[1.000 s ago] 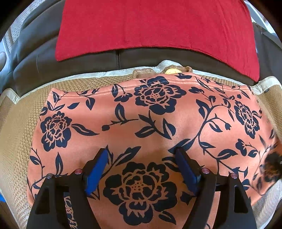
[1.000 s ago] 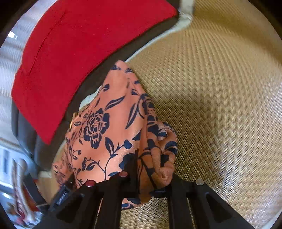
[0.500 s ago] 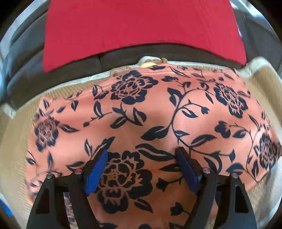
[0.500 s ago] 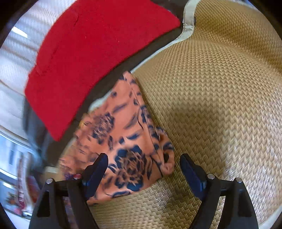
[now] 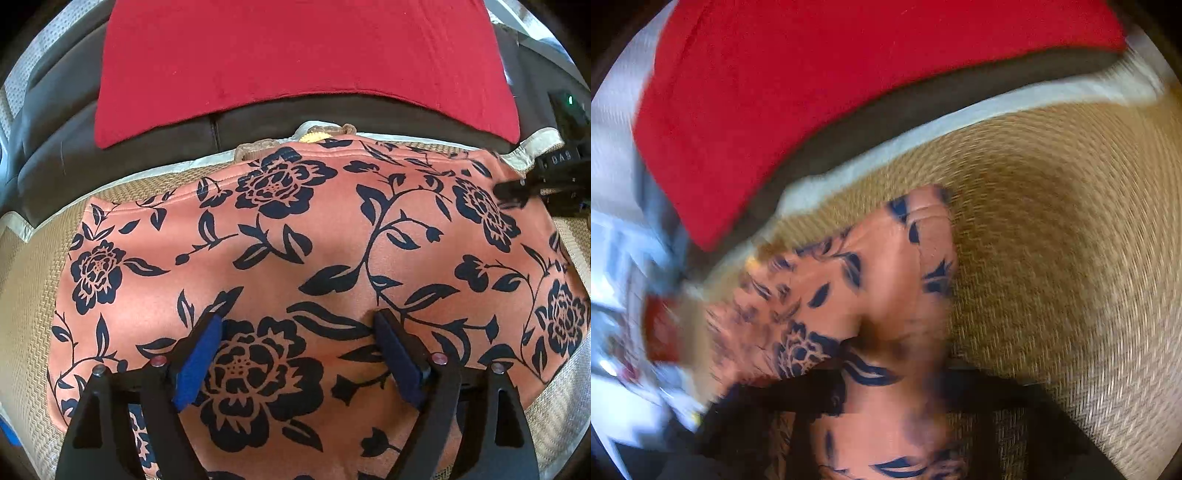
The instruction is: Fold small clothes
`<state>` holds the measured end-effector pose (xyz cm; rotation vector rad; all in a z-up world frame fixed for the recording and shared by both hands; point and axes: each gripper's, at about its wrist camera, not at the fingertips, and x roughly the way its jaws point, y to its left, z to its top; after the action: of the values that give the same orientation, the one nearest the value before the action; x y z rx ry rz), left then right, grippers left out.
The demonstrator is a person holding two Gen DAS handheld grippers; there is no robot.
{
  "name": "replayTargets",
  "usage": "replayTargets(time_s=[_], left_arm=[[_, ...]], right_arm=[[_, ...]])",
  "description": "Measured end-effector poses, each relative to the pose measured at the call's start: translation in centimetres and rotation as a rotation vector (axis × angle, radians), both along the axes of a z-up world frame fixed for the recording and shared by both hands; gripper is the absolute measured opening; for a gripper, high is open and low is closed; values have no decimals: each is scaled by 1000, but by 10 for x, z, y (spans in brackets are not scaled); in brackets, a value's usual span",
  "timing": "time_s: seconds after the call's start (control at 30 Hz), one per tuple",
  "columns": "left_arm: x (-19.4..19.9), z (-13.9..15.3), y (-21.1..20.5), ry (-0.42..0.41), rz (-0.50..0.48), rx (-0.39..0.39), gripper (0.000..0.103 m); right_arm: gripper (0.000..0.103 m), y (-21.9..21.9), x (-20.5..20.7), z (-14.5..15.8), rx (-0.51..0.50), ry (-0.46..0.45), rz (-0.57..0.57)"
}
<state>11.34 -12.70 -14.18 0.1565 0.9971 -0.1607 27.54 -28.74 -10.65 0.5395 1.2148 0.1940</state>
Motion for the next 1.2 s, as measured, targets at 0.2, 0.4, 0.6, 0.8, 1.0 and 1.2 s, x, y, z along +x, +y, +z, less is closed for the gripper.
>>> replayTargets(time_s=[0.2,0.4,0.6,0.8,1.0,1.2], left_arm=[[8,0,4,14,-10,-2,89],[-3,37,25,-55,25,-49,87],[-4,6,35,20,32,-11,89],[-11,40,59,-61,70,-28,88],[-4,34,52,-18,68,-38,88],[-1,18,21,25,55,-17,88]], right_arm=[[47,4,-26,23,-149,-94,-161],[82,-13,-118,52,36,-205,-315],[88,34,-187,18,424,-217,-206],[87,33,-215,6,293,-218,-343],[90,17,-237,-26,421,-142,-467],[86,9,-200,-36,531,-144,-560]])
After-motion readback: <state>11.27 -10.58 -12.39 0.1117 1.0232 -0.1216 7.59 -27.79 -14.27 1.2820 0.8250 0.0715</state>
